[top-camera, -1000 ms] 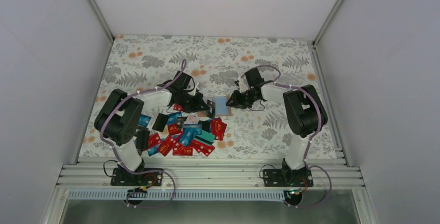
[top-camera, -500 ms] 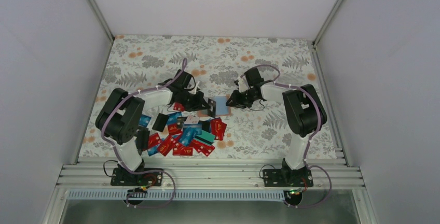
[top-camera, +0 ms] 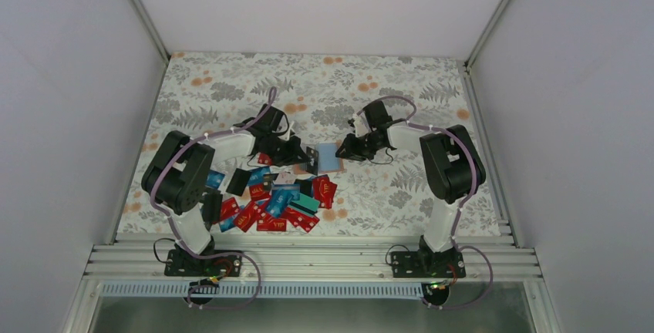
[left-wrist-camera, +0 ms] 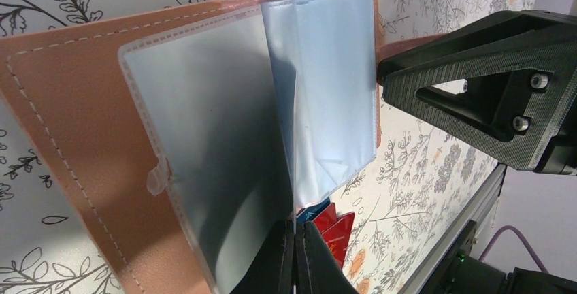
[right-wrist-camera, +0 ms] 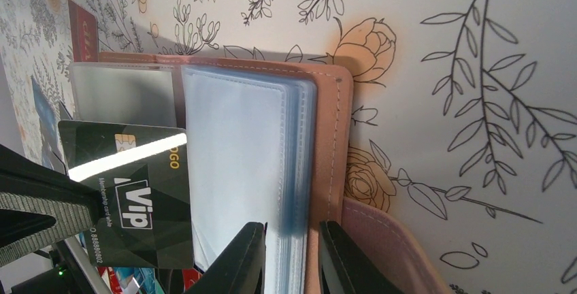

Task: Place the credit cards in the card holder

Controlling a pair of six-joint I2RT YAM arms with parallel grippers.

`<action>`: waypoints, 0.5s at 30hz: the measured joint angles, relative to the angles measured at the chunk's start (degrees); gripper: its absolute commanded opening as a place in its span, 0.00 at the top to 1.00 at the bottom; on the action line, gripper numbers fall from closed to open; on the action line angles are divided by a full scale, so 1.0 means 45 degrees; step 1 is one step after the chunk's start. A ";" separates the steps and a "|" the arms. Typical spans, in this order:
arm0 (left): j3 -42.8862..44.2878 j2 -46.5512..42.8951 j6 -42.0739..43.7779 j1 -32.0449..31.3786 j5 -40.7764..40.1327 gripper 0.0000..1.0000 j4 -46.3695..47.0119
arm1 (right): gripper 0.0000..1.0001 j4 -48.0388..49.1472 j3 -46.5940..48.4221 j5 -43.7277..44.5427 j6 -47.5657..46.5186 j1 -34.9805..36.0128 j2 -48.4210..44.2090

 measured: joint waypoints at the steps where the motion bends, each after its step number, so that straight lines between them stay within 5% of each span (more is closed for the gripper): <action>1: 0.0000 0.0000 0.0010 0.0000 -0.0005 0.98 -0.0010 | 0.77 0.0000 0.0000 -0.0005 0.0000 0.0000 0.0000; 15: 0.0457 0.0282 0.0505 0.0000 0.0248 0.98 -0.0223 | 0.77 -0.0102 0.0126 -0.0078 -0.0146 0.0000 0.0097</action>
